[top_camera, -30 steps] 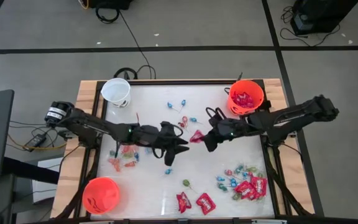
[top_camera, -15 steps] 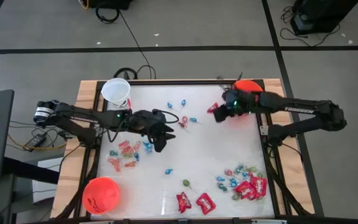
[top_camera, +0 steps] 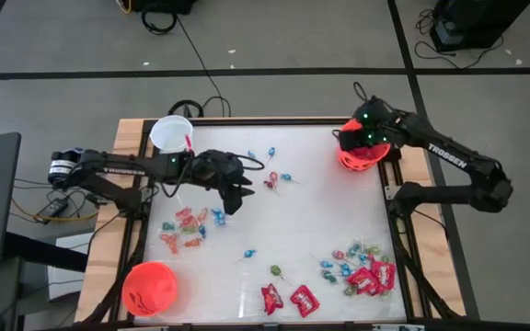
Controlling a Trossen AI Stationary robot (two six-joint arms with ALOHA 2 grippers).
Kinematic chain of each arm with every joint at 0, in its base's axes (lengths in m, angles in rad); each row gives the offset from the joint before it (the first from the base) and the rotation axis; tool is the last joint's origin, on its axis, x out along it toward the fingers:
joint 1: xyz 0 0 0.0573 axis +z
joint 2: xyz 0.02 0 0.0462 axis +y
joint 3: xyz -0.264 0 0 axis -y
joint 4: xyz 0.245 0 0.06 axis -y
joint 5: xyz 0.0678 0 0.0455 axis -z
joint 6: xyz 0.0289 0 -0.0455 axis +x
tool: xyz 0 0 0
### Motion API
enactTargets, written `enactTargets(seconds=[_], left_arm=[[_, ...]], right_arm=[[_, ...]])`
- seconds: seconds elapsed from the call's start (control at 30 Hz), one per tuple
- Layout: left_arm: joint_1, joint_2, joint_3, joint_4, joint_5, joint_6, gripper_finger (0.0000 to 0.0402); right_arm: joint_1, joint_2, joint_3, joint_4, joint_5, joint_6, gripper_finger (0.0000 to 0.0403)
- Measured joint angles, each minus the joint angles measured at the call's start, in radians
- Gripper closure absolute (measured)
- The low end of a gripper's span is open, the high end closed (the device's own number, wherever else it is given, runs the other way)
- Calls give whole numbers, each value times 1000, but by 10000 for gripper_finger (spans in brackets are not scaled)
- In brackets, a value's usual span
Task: Sort candy by brand, put in halloween buckets
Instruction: Put the red candy into the top orange bucket
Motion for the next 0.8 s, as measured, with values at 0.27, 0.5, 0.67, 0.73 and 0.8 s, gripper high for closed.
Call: enactTargets(seconds=[0.27, 0.5, 0.67, 0.73, 0.8], left_arm=[[79, 0, 0, -18, 71, 84, 239], [127, 0, 0, -31, 98, 137, 239], [150, 2, 0, -35, 114, 194, 239], [160, 3, 0, -33, 114, 207, 239], [170, 3, 0, -31, 115, 226, 239]], right_arm=[[-109, 51, 0, -32, 16, -32, 396], [-136, 115, 0, -54, 55, -39, 396], [-139, 165, 0, -58, 42, 4, 396], [-148, 203, 0, -64, 24, 24, 396], [-153, 240, 0, -62, 11, 41, 396]])
